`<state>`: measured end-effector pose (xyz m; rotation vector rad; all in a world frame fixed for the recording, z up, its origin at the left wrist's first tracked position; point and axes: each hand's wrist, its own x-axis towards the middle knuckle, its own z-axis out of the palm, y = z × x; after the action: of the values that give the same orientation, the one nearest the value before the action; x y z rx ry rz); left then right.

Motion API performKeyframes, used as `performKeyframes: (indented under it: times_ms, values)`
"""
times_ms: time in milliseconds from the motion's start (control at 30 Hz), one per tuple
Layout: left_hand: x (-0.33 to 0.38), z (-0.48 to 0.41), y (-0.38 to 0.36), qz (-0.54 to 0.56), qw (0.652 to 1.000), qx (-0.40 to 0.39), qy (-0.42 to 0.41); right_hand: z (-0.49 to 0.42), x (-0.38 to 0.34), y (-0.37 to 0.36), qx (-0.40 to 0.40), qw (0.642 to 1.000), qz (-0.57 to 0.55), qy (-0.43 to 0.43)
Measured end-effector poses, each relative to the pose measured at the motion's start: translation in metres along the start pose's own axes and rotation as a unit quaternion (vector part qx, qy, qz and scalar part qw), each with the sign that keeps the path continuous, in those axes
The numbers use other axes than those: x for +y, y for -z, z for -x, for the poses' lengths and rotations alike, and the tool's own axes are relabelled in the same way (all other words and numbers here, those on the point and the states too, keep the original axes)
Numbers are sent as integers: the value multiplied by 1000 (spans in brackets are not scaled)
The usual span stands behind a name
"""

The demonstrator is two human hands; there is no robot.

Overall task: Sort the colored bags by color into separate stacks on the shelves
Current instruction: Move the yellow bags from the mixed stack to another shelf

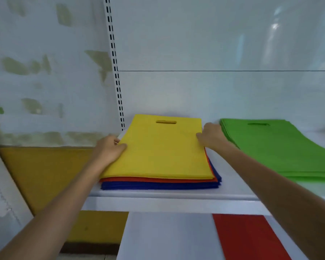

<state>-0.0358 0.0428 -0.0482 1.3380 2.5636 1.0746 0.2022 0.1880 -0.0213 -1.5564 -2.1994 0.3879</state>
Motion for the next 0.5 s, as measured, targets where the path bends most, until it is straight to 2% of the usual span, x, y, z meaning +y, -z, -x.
performKeyframes:
  times_ms: [67, 233, 367, 500]
  values:
    - [-3, -2, -2, 41, 999, 25, -14, 8, -3, -19, 14, 1000, -2, -17]
    - [-13, -3, -6, 62, 991, 92, -72, 14, 0, -36, 110, 985, -107, -75]
    - [-14, 2, -5, 67, 983, 128, -109, 22, -2, -35, 173, 977, -119, -47]
    - [-11, 8, -2, 27, 973, 171, -151, 31, -8, -31, 248, 963, -99, 20]
